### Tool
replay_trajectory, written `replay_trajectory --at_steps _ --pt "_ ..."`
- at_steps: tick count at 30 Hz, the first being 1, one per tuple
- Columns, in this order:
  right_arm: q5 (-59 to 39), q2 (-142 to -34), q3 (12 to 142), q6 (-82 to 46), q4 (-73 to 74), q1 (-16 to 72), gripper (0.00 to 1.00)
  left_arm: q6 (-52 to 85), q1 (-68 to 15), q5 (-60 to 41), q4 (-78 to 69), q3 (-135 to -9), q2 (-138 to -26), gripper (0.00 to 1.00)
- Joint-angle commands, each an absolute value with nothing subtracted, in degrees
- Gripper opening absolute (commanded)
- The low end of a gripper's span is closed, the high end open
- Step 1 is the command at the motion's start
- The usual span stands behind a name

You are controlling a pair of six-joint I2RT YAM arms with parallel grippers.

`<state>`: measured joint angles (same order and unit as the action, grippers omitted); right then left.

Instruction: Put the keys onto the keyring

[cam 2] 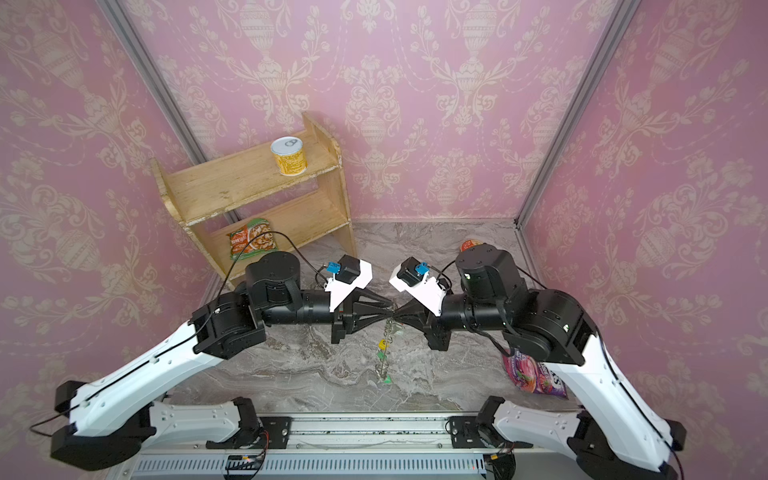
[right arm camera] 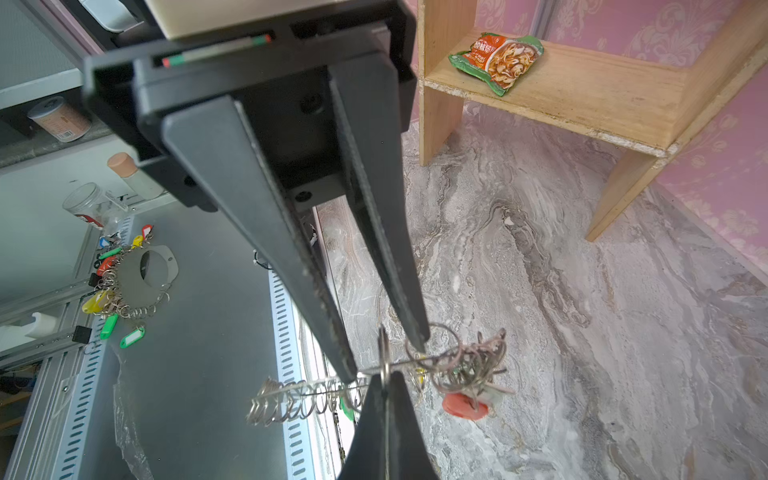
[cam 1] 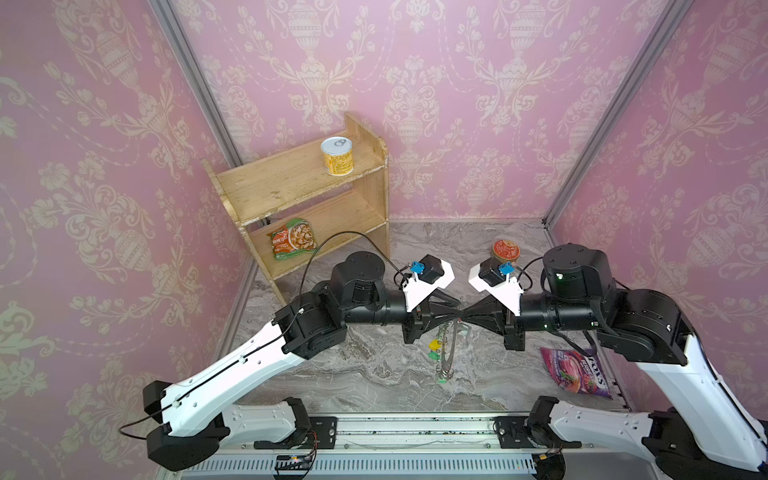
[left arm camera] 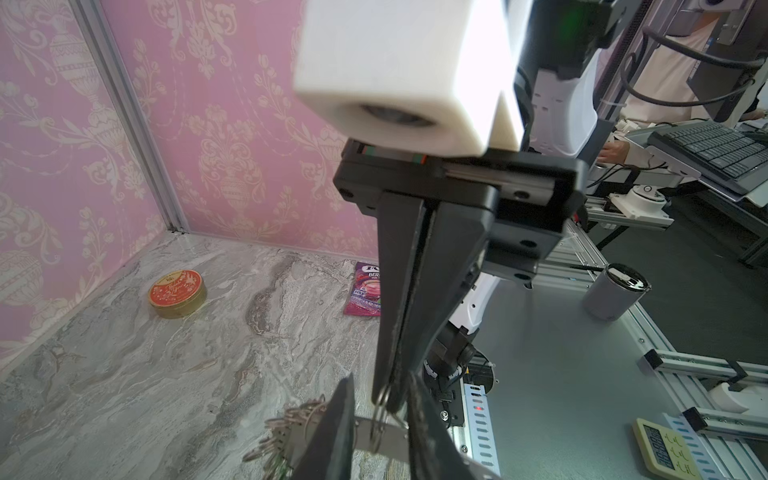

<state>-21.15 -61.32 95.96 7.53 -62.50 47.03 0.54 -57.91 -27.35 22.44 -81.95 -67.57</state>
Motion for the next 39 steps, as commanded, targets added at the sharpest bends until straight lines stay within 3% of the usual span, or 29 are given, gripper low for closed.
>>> replay_trajectory --at_steps 1,13,23,29,34,39 --pt "-21.5 -60.6 97.5 8.2 -60.2 47.3 0.0 -0.1 -57.7 -29.0 23.0 -83.4 -67.8 0.22" --pt "-21.0 -60.1 97.8 8.3 -59.5 47.3 0.0 -0.1 -57.7 -29.6 23.3 -83.2 -68.3 0.16" --pt "-21.0 -59.7 97.0 7.9 -58.7 47.3 0.0 0.1 -57.7 -29.6 23.3 -82.7 -68.1 0.01" --pt "-20.8 -59.6 96.8 7.6 -58.4 47.3 0.0 0.1 -57.8 -29.6 22.6 -82.4 -67.9 0.0" --pt "-19.2 -58.6 95.8 7.2 -58.5 47.3 0.2 -0.7 -57.8 -26.3 18.5 -80.3 -65.3 0.0" --pt "-18.9 -57.4 93.7 6.0 -57.1 47.4 0.21 -1.0 -57.8 -24.5 14.2 -78.7 -63.2 0.0"
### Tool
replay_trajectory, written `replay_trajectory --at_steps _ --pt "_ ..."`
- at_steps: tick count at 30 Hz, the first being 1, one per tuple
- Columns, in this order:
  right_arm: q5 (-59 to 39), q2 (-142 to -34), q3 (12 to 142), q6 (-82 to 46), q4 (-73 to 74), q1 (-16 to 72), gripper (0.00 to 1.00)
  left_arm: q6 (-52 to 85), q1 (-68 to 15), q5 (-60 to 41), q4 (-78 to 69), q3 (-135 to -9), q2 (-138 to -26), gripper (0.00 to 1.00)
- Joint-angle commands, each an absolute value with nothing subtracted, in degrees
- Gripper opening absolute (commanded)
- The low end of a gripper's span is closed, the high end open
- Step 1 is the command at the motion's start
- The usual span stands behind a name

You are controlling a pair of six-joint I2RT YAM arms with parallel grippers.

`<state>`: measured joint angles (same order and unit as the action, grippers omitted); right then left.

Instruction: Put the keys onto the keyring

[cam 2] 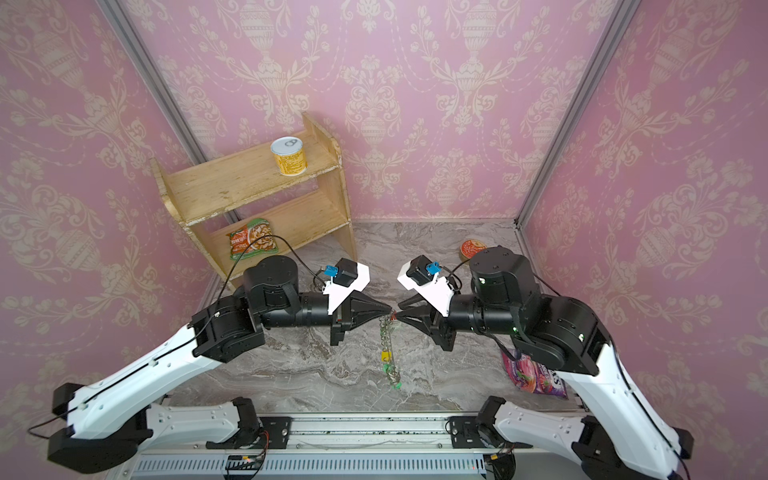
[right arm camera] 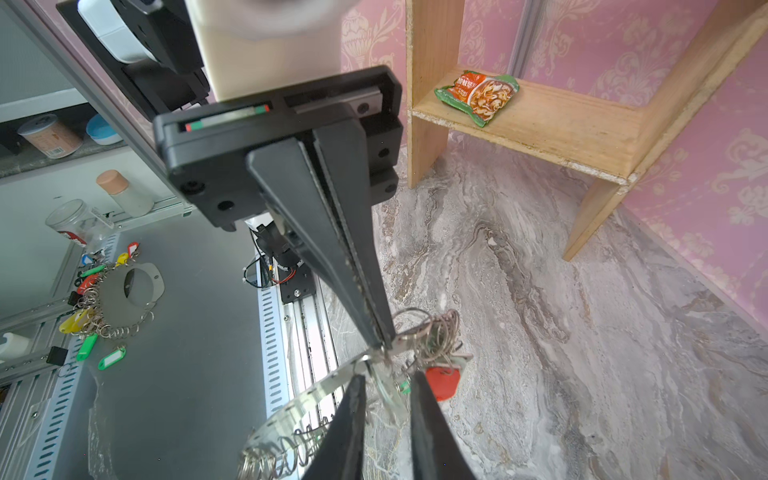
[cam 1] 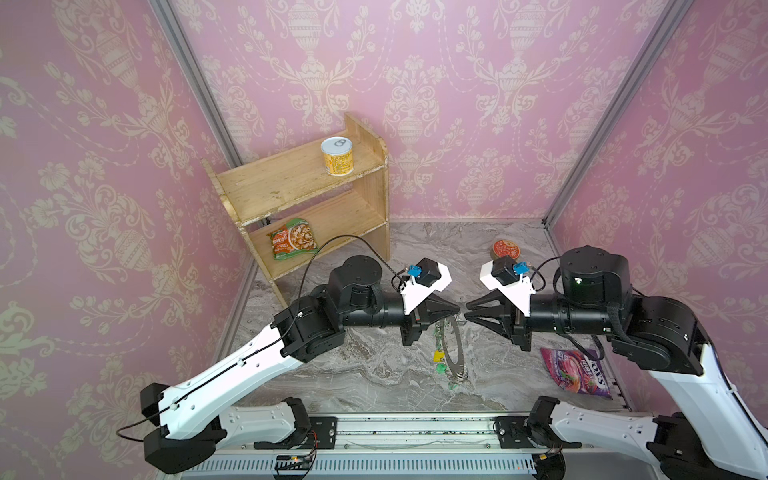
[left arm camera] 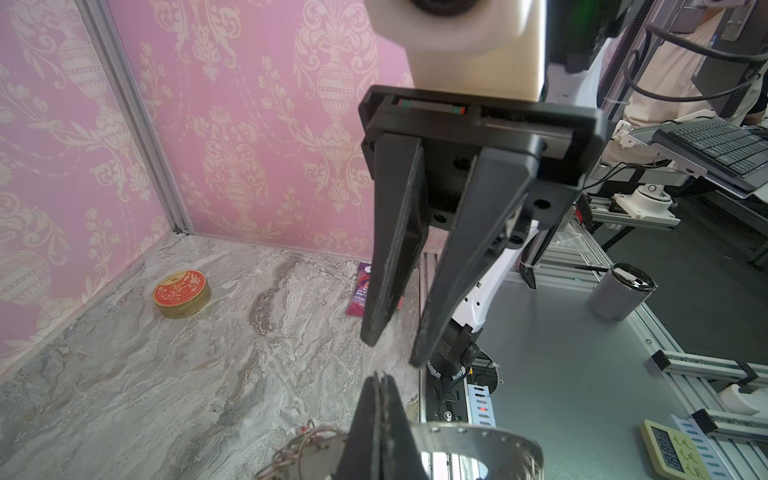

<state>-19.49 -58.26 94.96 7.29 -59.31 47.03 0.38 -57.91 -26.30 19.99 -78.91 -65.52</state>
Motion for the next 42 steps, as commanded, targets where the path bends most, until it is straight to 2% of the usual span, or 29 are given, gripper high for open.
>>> replay_trajectory --at_steps 1,11,17,21,26,33,42 --pt "-19.2 -57.4 93.3 5.8 -56.6 47.3 0.22 -1.0 -57.8 -24.5 13.5 -78.6 -63.0 0.0" --pt "-21.8 -58.2 92.4 5.6 -53.6 47.4 0.38 0.1 -57.8 -26.5 11.1 -78.4 -63.4 0.0" --pt "-23.6 -58.4 91.9 4.9 -52.8 47.4 0.37 0.2 -57.8 -26.2 9.5 -78.0 -62.9 0.0" --pt "-24.4 -58.3 90.8 4.2 -51.9 47.3 0.33 0.4 -57.8 -26.3 8.7 -77.9 -62.9 0.0" --pt "-24.4 -58.3 90.6 4.0 -51.7 47.3 0.23 0.3 -57.8 -26.1 8.3 -77.8 -62.7 0.0" --pt "-23.6 -57.3 90.8 3.7 -52.0 47.3 0.0 0.3 -57.8 -24.1 6.4 -76.4 -61.4 0.0" --pt "-24.9 -56.8 90.1 2.6 -51.5 47.3 0.0 1.2 -57.7 -20.5 -1.7 -73.1 -59.7 0.0"
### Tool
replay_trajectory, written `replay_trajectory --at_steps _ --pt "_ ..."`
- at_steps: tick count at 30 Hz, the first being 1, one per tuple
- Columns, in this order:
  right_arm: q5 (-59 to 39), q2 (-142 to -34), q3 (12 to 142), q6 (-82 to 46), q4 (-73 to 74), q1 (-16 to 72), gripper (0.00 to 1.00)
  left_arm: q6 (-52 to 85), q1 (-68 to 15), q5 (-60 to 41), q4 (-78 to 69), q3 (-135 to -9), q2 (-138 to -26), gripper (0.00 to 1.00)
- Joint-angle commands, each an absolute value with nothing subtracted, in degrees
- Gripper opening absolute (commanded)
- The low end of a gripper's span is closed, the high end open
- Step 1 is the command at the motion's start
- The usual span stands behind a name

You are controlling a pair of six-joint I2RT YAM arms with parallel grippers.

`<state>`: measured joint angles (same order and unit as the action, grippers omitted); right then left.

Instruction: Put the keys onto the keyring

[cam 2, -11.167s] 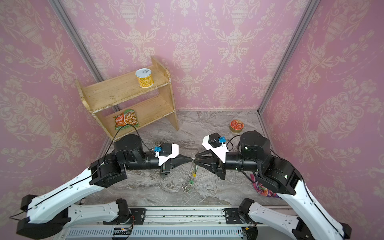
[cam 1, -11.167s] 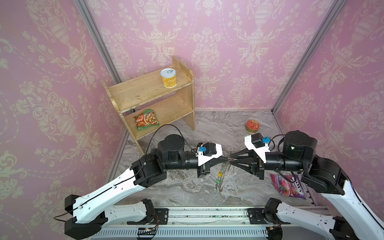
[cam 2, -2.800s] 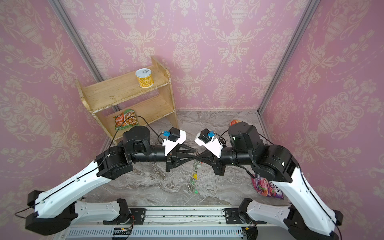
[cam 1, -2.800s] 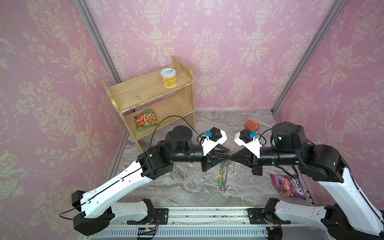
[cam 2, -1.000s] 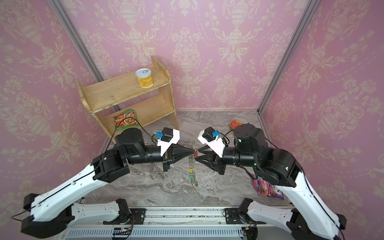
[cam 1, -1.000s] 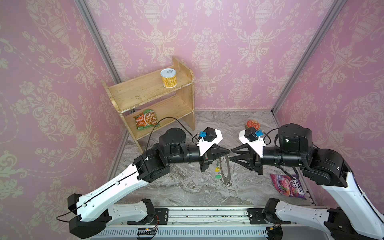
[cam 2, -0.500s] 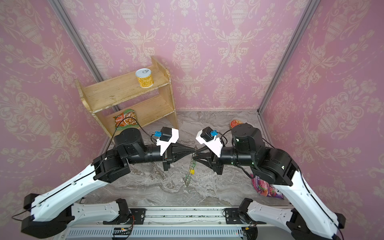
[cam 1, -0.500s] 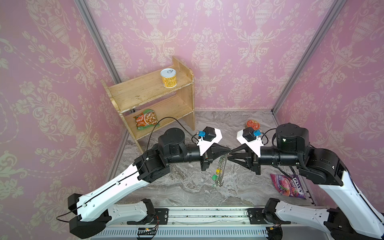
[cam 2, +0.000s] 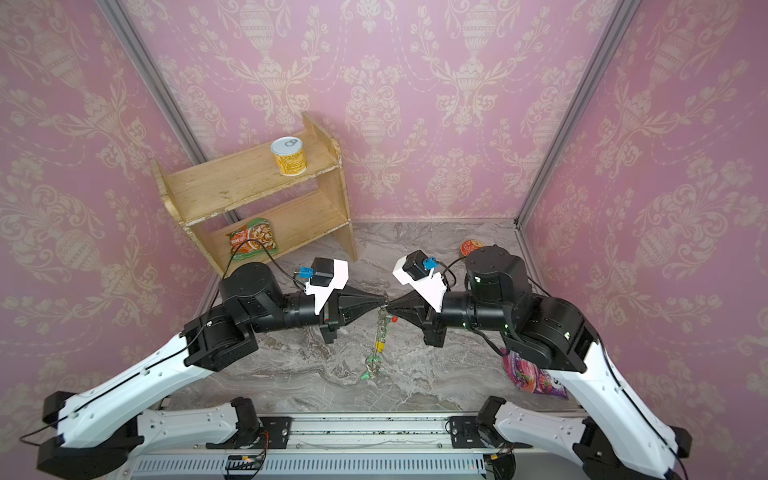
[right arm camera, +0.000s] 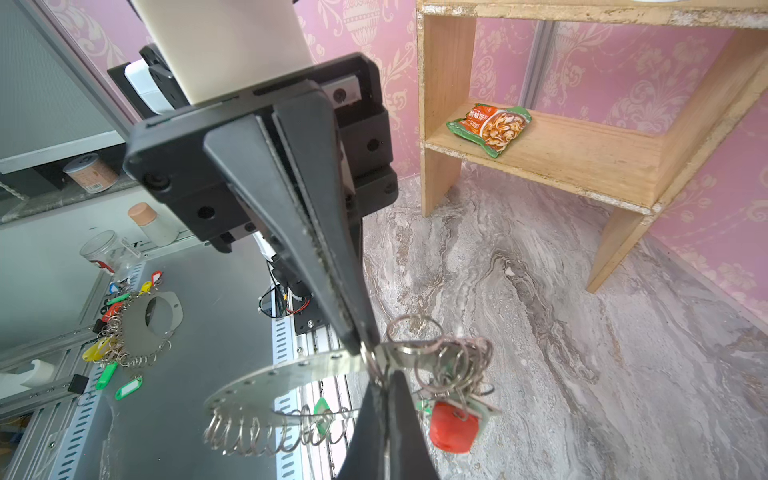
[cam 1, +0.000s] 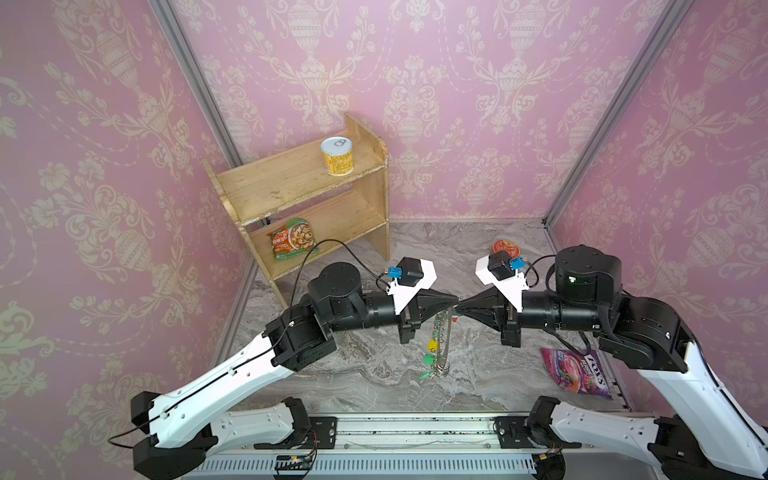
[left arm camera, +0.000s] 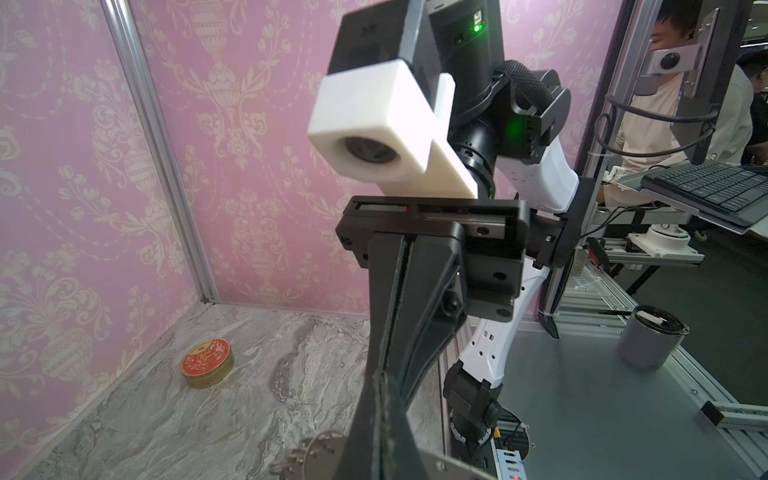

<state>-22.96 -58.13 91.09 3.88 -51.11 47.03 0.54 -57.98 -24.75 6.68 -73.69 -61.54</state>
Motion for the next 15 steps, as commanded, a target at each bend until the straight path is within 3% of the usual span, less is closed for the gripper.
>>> replay_trajectory --at_steps 1,15 --pt "-25.0 -56.8 89.8 2.3 -51.1 47.3 0.0 1.5 -57.7 -20.1 -3.2 -72.4 -59.4 0.0" --pt "-27.9 -55.7 84.5 -1.9 -43.4 47.3 0.0 4.8 -57.7 -17.8 -21.8 -65.8 -59.7 0.0"
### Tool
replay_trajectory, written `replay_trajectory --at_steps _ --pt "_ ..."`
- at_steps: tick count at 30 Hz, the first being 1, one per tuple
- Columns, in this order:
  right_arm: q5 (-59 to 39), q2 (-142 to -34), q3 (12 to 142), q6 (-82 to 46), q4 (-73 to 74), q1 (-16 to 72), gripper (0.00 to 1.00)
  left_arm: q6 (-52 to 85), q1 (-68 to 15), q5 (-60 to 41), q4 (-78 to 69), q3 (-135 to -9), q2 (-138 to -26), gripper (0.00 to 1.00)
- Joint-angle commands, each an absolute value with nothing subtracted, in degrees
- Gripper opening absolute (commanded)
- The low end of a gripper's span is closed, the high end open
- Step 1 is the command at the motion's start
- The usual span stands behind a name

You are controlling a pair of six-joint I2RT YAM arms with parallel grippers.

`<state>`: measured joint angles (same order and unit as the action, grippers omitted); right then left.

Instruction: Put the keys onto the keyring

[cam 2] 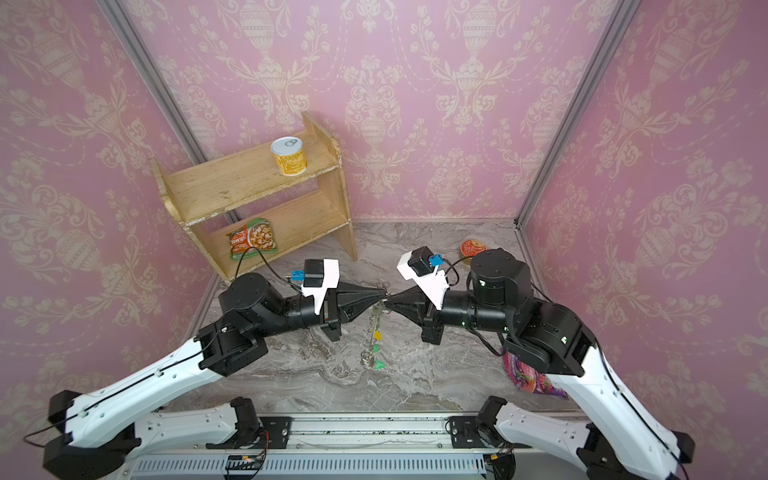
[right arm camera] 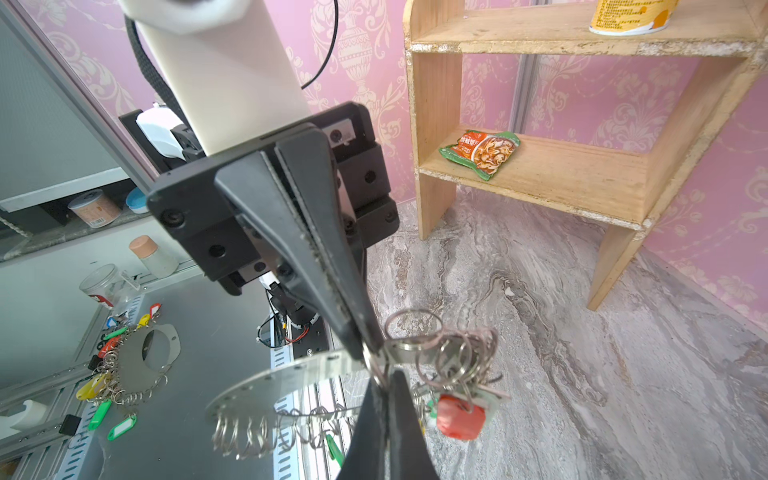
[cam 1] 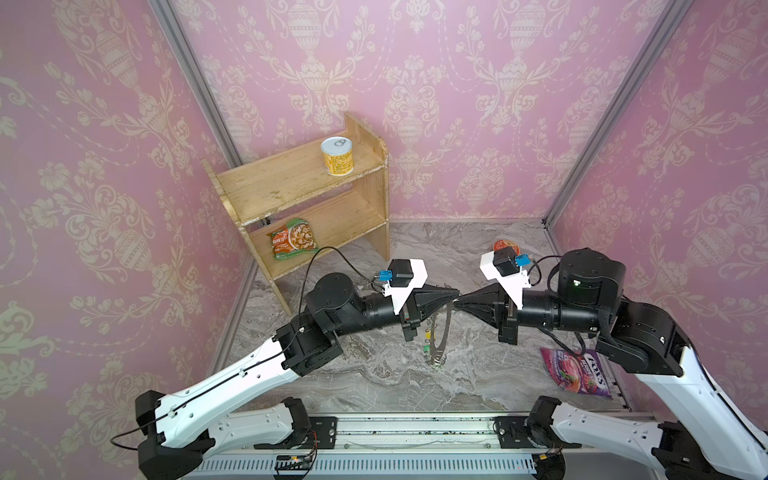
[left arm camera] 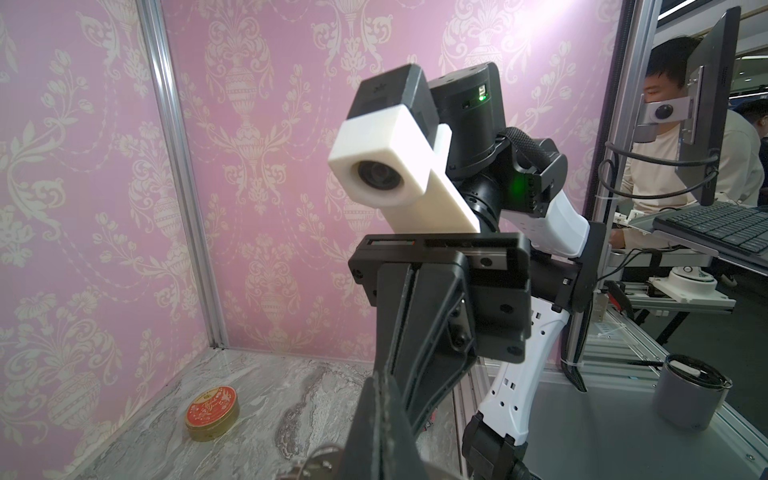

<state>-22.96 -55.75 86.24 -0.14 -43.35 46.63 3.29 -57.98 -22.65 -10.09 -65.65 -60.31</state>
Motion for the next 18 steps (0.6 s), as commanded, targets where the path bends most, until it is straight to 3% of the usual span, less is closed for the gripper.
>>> replay_trajectory --at_steps 1,4,12,18 --pt "-28.1 -55.6 84.1 -2.1 -42.9 47.3 0.0 4.8 -57.7 -17.8 -22.6 -65.6 -59.9 0.0" --pt "-28.6 -55.3 83.4 -3.0 -41.3 47.3 0.02 5.2 -57.6 -18.1 -23.9 -65.3 -60.5 0.0" --pt "-27.9 -54.8 83.3 -3.6 -39.8 47.4 0.34 6.6 -57.2 -20.4 -25.1 -65.6 -61.7 0.0" --pt "-24.2 -53.7 84.8 -1.5 -43.5 47.3 0.43 6.8 -56.9 -21.1 -24.7 -65.5 -61.5 0.0"
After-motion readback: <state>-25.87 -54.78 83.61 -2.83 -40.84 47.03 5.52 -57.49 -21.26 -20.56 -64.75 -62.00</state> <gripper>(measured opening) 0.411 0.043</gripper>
